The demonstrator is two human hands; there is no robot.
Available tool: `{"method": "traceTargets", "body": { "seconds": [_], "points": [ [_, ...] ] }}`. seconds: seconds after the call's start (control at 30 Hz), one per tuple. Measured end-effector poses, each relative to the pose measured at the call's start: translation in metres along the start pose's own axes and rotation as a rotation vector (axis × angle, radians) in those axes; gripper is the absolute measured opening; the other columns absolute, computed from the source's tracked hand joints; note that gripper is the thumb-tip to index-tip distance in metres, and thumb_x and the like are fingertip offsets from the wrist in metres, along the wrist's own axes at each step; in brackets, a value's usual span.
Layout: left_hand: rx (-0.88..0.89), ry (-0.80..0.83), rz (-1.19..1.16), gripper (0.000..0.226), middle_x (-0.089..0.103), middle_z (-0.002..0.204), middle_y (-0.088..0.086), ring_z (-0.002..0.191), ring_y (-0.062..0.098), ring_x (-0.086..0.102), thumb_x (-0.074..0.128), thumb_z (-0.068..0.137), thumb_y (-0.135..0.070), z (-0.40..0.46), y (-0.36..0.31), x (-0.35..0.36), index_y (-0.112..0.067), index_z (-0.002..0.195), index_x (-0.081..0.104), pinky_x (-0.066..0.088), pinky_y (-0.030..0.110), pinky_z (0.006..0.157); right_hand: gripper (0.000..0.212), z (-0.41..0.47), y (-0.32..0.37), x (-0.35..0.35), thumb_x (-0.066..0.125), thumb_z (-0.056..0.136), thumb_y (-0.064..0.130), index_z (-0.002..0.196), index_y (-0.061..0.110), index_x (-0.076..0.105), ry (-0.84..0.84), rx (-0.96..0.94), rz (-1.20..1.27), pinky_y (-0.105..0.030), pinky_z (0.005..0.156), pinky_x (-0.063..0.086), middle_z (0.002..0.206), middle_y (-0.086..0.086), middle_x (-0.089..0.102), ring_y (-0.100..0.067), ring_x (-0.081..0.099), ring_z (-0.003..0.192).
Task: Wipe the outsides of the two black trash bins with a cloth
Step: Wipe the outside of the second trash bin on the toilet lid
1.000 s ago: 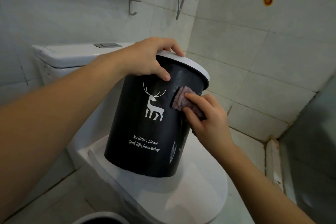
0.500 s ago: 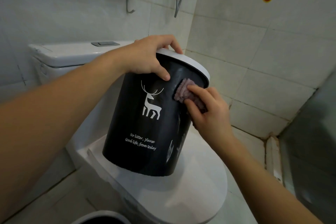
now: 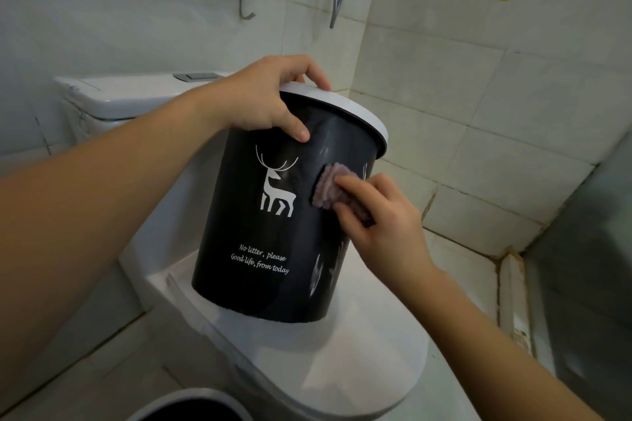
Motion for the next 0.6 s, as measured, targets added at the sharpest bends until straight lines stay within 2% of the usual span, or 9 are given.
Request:
{"method": "traceTargets", "body": {
  "seconds": [0.07,0.2,0.43,0.53,0.6],
  "points": [
    [0.0,0.002,-0.015,0.062,0.065,0.099,0.003,0.087,0.017,0.064,0.088,0.062,0.001,0.0,-0.001,0.0,-0.043,0.098,0.062,0.058,0.037,0.077,0.035,0.003,0.0,-0.002,0.058,0.091,0.034,0.118,0.016,0.07,0.008,0.016,-0.013,-0.026,0.06,0.046,0.091,-0.002,0.055,-0.016,0.052,0.071],
    [-0.009,0.014,-0.036,0.061,0.064,0.095,0.0,0.087,0.018,0.065,0.087,0.062,0.002,0.002,-0.001,0.0,-0.041,0.098,0.065,0.056,0.033,0.075,0.034,-0.007,0.002,-0.001,0.061,0.092,0.032,0.119,0.014,0.07,0.052,-0.034,0.015,-0.032,0.061,0.052,0.093,-0.004,0.056,-0.018,0.054,0.074],
    [-0.052,0.004,-0.104,0.059,0.064,0.094,0.007,0.084,0.019,0.067,0.085,0.063,0.006,0.003,0.011,-0.006,-0.033,0.104,0.067,0.06,0.036,0.074,0.033,-0.002,0.001,-0.008,0.061,0.091,0.032,0.116,0.013,0.071,-0.007,-0.002,0.017,-0.015,0.067,0.042,0.091,-0.002,0.056,-0.015,0.052,0.073],
    [-0.064,0.011,-0.072,0.058,0.065,0.097,0.008,0.085,0.019,0.067,0.085,0.065,0.003,0.002,0.011,-0.005,-0.031,0.108,0.065,0.061,0.034,0.073,0.035,-0.002,-0.002,-0.007,0.06,0.09,0.035,0.117,0.015,0.07,0.009,0.03,0.012,-0.019,0.065,0.044,0.092,0.0,0.056,-0.014,0.052,0.074],
    [-0.056,0.008,-0.008,0.057,0.064,0.096,0.0,0.083,0.014,0.065,0.086,0.065,0.0,0.004,0.005,-0.003,-0.03,0.108,0.063,0.058,0.028,0.071,0.035,-0.002,-0.003,-0.007,0.06,0.09,0.035,0.117,0.015,0.07,0.009,0.043,0.014,-0.02,0.064,0.045,0.092,0.0,0.056,-0.013,0.052,0.073]
  ]
}}
Point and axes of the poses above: each hand's wrist, its own z-axis towards the middle knuckle, its own x-axis out of the palm, y = z × x, the point moved 6 cm from there along z, towards the middle knuckle
